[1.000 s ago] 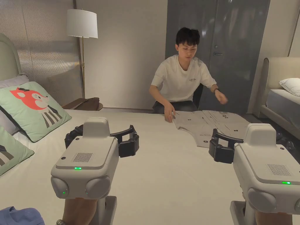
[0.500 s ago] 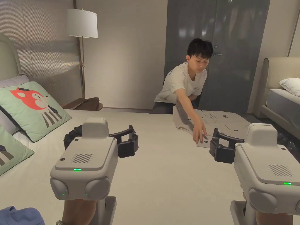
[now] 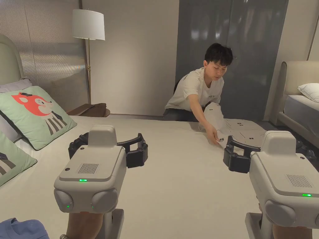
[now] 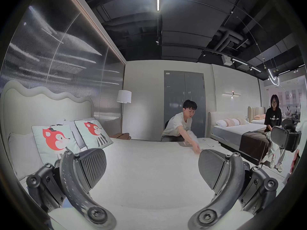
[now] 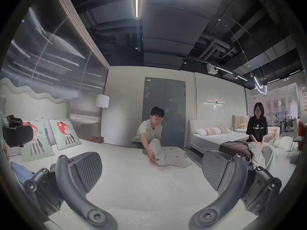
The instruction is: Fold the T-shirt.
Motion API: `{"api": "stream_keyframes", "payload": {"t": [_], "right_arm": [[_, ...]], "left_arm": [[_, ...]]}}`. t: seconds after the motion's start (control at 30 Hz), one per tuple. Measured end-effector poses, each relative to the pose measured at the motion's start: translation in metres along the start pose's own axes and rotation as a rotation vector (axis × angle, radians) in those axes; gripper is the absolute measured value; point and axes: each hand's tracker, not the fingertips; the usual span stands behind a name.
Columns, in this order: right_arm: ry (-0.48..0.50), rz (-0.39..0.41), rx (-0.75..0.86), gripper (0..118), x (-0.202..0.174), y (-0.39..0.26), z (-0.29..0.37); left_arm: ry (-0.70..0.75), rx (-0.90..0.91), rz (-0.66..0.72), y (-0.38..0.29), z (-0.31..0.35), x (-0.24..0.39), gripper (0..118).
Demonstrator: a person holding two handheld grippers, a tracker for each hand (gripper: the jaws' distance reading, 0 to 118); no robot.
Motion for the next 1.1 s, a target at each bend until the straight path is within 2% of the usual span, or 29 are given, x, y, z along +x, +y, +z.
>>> {"api": "stream_keyframes", "payload": {"t": [1.1], "right_arm": [[-0.016, 0.003, 0.012, 118, 0.0024, 0.0006, 0.0044]], "left_arm": [[0.009, 0.013, 0.0, -0.0004, 0.002, -0.0025, 111]]}}
